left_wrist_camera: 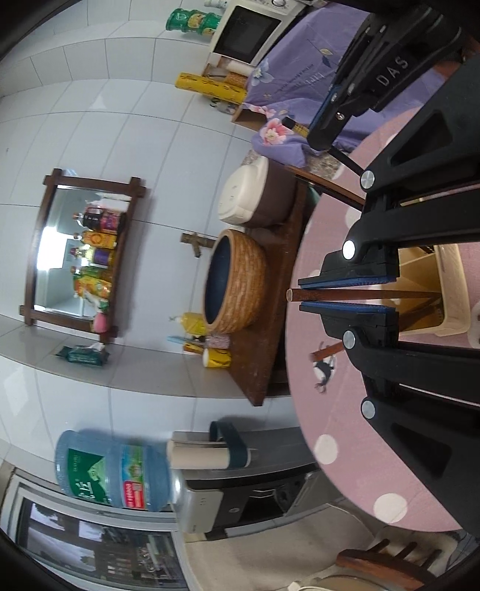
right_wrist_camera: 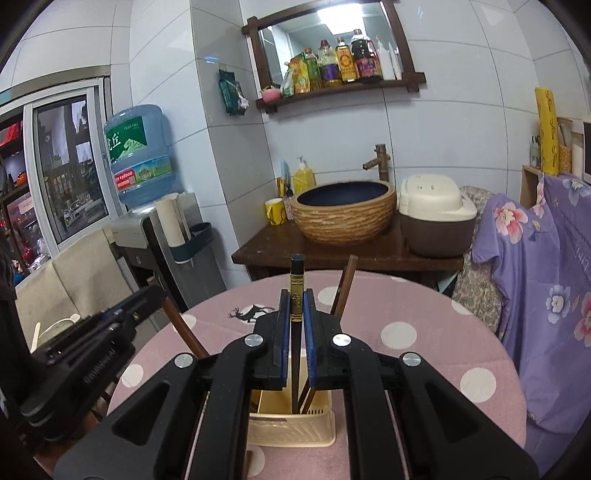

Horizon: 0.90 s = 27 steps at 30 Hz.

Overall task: Organize utensils
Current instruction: 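Lift both chopsticks upright and lower them into the cream holder, then open both grippers to release the chopsticks into the holder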

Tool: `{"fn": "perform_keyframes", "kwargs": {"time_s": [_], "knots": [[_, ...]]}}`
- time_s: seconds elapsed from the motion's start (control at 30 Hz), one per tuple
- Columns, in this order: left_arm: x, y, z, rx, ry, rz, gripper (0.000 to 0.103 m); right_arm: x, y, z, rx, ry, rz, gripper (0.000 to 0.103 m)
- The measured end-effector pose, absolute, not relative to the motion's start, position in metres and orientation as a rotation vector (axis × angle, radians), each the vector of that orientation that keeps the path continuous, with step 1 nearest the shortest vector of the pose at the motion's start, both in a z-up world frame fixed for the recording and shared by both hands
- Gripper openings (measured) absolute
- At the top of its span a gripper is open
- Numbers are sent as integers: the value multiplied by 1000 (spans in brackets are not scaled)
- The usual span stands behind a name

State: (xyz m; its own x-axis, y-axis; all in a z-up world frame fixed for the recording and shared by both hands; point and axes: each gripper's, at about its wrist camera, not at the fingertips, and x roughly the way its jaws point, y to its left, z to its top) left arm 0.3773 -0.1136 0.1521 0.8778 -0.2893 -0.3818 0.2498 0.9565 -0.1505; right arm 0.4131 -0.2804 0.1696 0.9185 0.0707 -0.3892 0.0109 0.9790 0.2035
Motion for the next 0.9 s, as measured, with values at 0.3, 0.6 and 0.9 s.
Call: {"fn": "perform_keyframes", "kwargs": {"time_s": [0.3,0.6,0.9], "knots": [[385,-117,122,-85,492,-298,8,415,-283,151,206,435,29,8],[360,-111,110,-64,496,-323,56,406,-291,131,169,437,-11,47],[330,-77,77,-72,563,-270,69,365,-286,101,97,474,31,55]]}}
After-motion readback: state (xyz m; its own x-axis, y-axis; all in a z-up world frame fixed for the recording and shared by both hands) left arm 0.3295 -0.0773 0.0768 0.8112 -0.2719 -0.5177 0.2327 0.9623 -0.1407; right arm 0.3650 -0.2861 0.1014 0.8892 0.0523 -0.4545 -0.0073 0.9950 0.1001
